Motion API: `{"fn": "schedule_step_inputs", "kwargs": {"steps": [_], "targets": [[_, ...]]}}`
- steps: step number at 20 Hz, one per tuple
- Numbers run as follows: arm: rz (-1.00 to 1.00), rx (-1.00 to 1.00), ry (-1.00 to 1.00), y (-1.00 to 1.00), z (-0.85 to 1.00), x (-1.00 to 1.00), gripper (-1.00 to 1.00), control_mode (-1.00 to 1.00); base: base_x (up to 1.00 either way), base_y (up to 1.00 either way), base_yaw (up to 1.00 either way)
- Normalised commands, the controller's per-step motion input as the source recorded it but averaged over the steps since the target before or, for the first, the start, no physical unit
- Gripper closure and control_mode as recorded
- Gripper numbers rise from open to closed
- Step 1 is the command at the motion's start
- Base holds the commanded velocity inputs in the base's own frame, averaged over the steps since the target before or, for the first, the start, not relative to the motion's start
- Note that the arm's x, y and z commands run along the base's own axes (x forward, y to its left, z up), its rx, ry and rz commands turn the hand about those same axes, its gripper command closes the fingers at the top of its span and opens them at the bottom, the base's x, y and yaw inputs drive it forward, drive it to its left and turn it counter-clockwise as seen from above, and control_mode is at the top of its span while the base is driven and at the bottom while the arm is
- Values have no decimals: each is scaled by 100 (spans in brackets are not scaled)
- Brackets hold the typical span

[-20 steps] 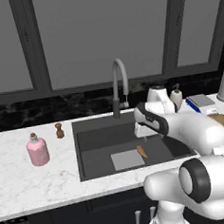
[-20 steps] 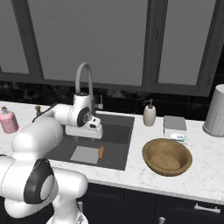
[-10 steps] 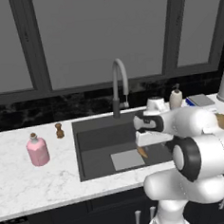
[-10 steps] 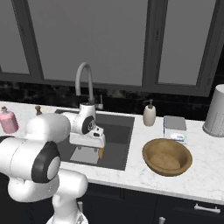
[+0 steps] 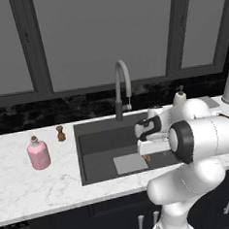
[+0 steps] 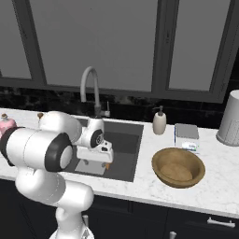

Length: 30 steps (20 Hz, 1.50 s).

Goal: Pick the sweet potato from the sink and place it in the bowl. Then pick the bowl and place it in the microwave. Then close the microwave door and press the start button.

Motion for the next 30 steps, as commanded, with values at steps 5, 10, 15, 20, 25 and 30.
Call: {"fn": "schedule_step_inputs", "kwargs": {"steps": [5,10,15,20,25,30], "targets": [[0,0,1,0,-10,43,-100,-100,0,0,0],[0,0,0,0,-20,47,-100,-100,0,0,0],[0,0,0,0,-31,31,-100,-100,0,0,0],[0,0,0,-4,-29,26,-100,-100,0,0,0],[0,0,0,-8,-32,15,-100,-100,0,0,0],[0,0,0,-4,-31,16,-100,-100,0,0,0]]}}
